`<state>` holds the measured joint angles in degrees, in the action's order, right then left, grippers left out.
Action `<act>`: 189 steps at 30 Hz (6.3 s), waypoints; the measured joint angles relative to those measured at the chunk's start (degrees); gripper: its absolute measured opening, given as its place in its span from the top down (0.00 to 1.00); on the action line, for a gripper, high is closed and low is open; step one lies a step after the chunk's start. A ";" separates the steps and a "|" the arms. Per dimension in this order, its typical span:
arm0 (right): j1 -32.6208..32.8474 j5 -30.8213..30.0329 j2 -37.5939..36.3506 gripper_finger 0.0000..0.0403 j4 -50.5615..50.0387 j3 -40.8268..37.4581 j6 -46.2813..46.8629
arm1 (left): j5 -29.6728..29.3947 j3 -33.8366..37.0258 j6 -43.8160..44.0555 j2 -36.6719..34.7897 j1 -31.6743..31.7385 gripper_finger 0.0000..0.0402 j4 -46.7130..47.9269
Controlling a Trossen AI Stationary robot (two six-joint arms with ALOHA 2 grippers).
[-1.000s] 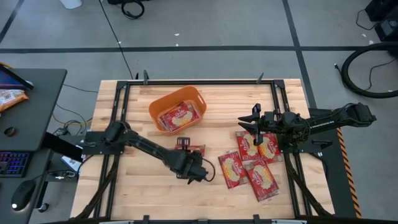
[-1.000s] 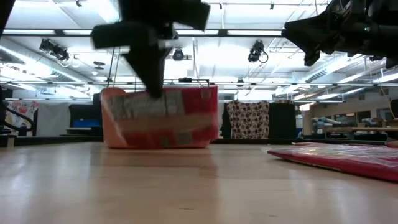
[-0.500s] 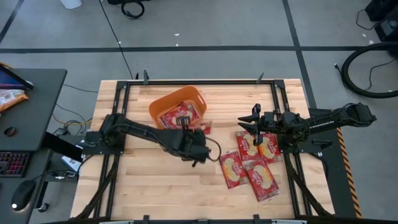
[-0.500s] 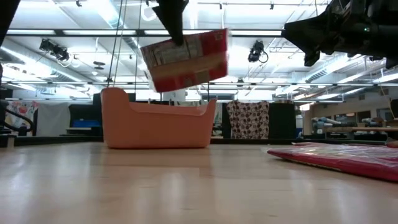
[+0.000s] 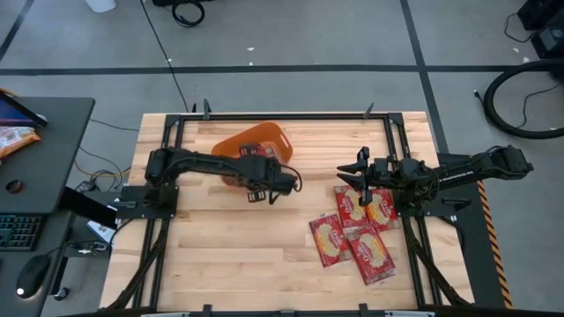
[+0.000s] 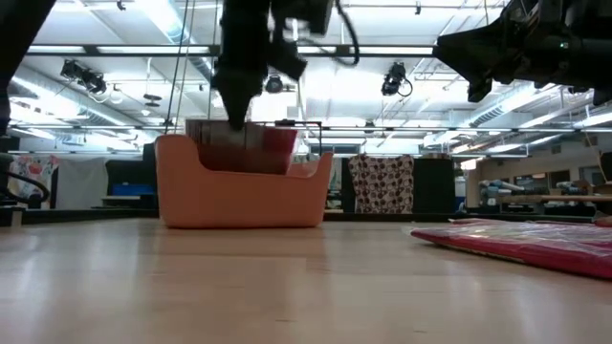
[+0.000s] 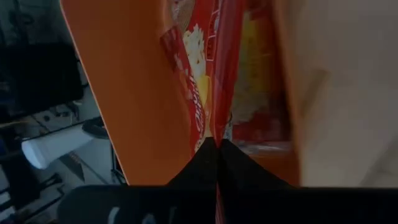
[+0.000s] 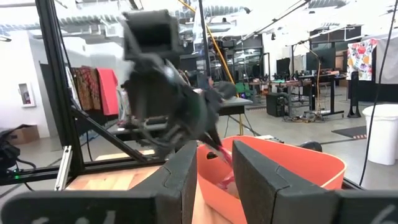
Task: Sort popcorn bags into baskets
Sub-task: Put the red popcorn bag into the orange bin
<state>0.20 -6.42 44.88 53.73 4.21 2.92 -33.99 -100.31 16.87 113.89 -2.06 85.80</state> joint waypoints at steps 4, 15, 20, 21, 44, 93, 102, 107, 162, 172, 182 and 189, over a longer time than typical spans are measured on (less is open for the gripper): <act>0.01 0.00 0.00 0.73 -0.10 0.00 -0.07 | -0.70 4.00 -3.75 0.00 4.12 1.00 -4.43; -0.01 0.02 0.00 0.73 -0.32 0.00 -0.11 | 3.07 6.97 -4.41 0.00 9.29 0.97 -10.78; 0.01 0.02 0.00 0.73 -0.32 0.00 -0.12 | 5.77 6.97 -3.38 0.00 7.72 0.94 -12.23; 0.01 0.02 0.00 0.73 -0.32 0.00 -0.11 | 5.77 6.97 -2.70 0.00 7.33 0.93 -12.36; 0.01 -0.02 0.00 0.73 -0.28 0.00 -0.11 | 15.87 6.97 -26.17 0.28 -5.33 0.65 -36.91; 0.01 -4.02 -0.26 0.73 -0.41 0.09 -0.55 | 19.96 6.85 -64.30 18.29 -11.80 0.98 -71.28; -0.01 -3.99 -0.26 0.73 -1.08 0.07 -0.55 | 13.28 5.57 -56.05 11.06 -14.13 0.99 -60.91; 0.01 -3.98 -0.26 0.73 -1.02 0.07 -0.55 | 12.28 5.61 -48.92 8.09 -14.90 0.99 -54.00; -0.01 -4.37 0.11 0.73 -0.65 0.07 -0.55 | 8.57 6.14 -34.00 15.39 -16.61 0.88 -48.87; 0.00 -4.37 0.11 0.73 -0.79 0.07 -0.56 | 8.77 5.61 -33.06 14.08 -15.74 0.99 -46.55; 0.01 -4.37 0.11 0.73 -1.06 0.07 -0.56 | 1.95 5.42 -29.07 6.48 -16.20 1.00 -40.36; 0.00 -4.37 0.11 0.73 -0.94 0.07 -0.57 | -4.77 5.40 -25.93 0.84 -17.08 1.00 -36.34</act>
<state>0.20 -10.79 44.99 52.79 4.27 2.35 -38.77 -94.91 -9.06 114.72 -19.14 49.46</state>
